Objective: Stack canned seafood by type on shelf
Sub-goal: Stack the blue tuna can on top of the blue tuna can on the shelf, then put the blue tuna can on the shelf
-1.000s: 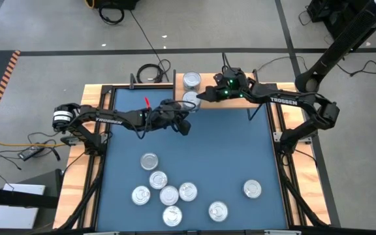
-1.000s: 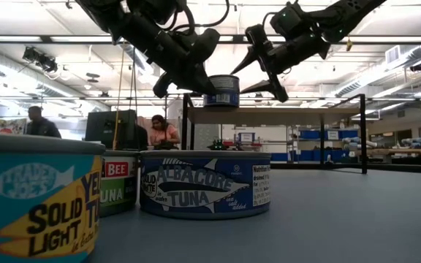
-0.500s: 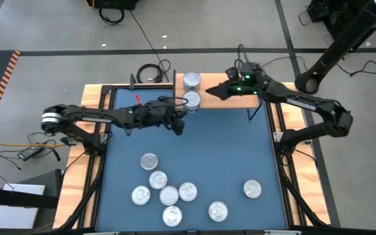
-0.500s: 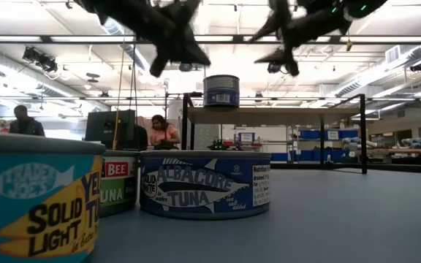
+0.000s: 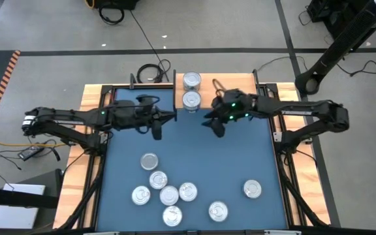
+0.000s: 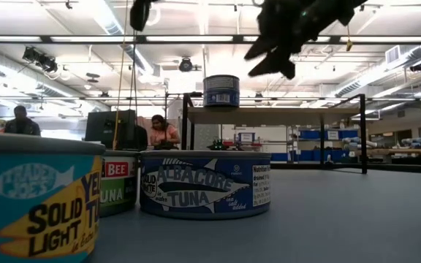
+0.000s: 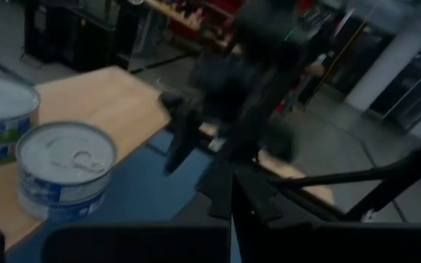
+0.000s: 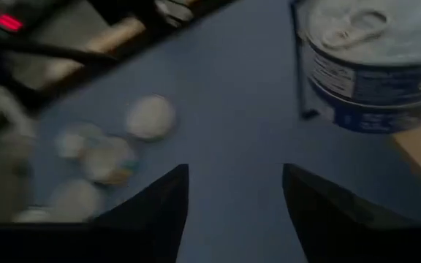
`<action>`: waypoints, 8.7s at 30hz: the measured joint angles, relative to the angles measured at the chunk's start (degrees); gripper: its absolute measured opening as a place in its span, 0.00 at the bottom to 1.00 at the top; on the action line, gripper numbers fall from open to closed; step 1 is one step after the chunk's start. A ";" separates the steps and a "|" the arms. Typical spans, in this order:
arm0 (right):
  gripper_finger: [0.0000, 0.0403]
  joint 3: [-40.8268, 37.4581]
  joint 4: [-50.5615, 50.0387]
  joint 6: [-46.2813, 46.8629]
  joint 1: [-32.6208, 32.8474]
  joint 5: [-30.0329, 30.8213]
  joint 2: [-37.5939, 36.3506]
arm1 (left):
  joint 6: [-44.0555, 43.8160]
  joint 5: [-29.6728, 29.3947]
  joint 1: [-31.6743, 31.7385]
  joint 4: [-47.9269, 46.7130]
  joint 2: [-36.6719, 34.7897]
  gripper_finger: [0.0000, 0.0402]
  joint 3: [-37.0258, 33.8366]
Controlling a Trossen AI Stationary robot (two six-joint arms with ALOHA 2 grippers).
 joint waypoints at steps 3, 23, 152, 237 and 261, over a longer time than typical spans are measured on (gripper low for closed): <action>0.42 -0.01 2.85 -2.49 0.97 2.07 3.84 | -0.08 -1.31 -0.74 -0.99 -1.11 0.01 0.01; 0.01 -0.01 13.70 -7.38 -0.48 11.70 10.89 | 0.19 -2.63 -1.55 -2.12 -1.31 0.01 -0.04; 0.00 -19.57 16.05 24.34 15.86 9.85 -4.64 | -57.85 6.54 -5.13 11.15 24.08 0.00 -14.16; 0.00 -33.00 36.78 36.79 20.11 12.86 -6.01 | -50.77 6.05 -5.66 33.13 36.76 0.00 -18.92; 0.04 -32.96 32.21 36.88 20.24 12.81 -5.99 | -50.46 6.66 -6.05 32.84 39.85 0.00 -18.09</action>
